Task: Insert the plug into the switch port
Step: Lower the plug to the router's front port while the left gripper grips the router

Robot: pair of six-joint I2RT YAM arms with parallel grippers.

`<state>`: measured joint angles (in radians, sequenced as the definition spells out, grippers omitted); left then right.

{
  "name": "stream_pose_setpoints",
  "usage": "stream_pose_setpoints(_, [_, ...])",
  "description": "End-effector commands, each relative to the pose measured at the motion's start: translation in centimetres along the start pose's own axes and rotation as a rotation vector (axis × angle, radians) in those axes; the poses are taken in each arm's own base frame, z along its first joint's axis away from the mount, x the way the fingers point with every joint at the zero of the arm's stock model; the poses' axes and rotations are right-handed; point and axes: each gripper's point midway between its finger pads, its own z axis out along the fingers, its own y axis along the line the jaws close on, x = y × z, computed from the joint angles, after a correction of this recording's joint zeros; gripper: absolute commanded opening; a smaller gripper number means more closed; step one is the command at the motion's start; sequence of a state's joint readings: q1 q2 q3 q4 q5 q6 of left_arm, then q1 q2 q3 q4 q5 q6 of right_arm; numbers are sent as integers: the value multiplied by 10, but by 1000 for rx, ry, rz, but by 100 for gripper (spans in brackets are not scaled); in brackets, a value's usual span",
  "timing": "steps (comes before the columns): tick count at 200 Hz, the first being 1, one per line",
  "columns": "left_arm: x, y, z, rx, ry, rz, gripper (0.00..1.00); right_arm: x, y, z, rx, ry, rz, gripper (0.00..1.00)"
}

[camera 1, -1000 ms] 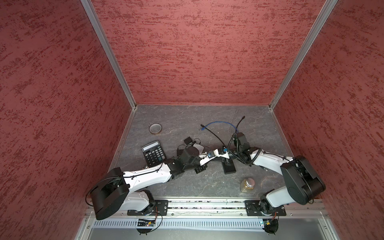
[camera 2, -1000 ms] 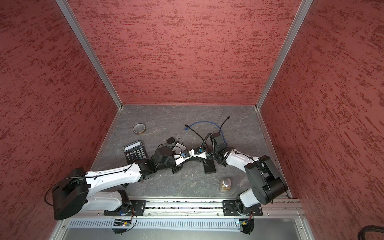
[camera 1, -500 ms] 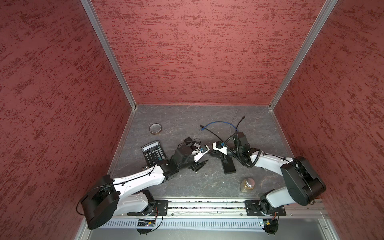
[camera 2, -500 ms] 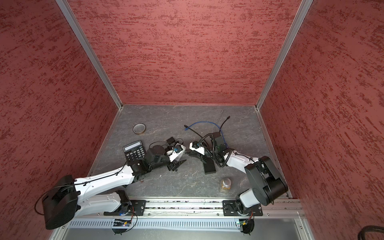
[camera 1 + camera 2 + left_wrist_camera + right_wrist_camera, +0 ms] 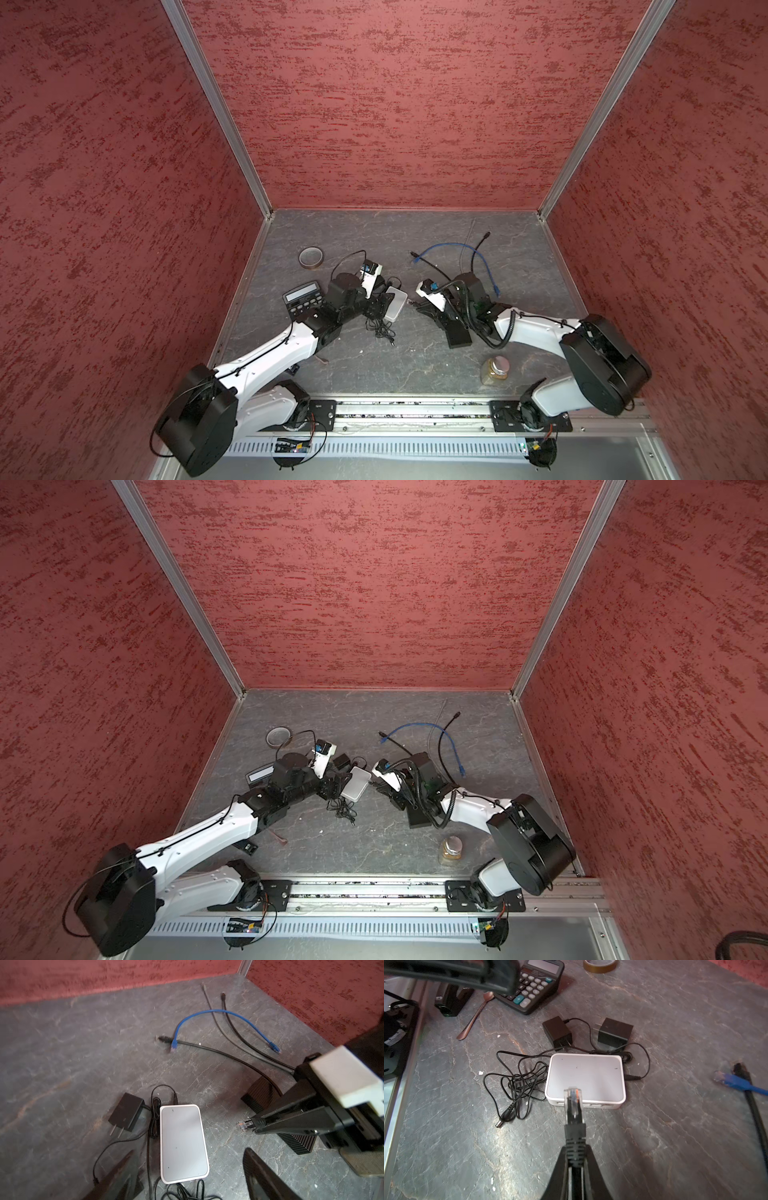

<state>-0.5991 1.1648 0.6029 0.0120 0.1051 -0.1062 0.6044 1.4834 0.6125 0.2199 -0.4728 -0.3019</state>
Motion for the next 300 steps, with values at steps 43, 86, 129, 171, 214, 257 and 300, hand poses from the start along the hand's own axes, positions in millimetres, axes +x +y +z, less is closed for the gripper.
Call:
stream_pose_setpoints(43, [23,9,24,-33,98,-228,76,28,-7,13,137,120,122,0])
stream_pose_setpoints(86, [27,16,35,-62,106,-269,76,37,-12,24,200,191,126,0])
stream_pose_setpoints(129, [26,17,52,-59,123,-279,76,44,-10,34,223,220,110,0])
stream_pose_setpoints(171, [22,19,71,-39,132,-292,74,36,-16,37,265,202,95,0])
stream_pose_setpoints(214, [34,25,91,-49,178,-324,68,38,-17,44,261,203,90,0])
stream_pose_setpoints(257, [45,30,98,-72,206,-336,65,43,-20,53,263,216,94,0])
stream_pose_setpoints(300, [52,30,100,-65,220,-340,64,39,-17,55,243,201,99,0])
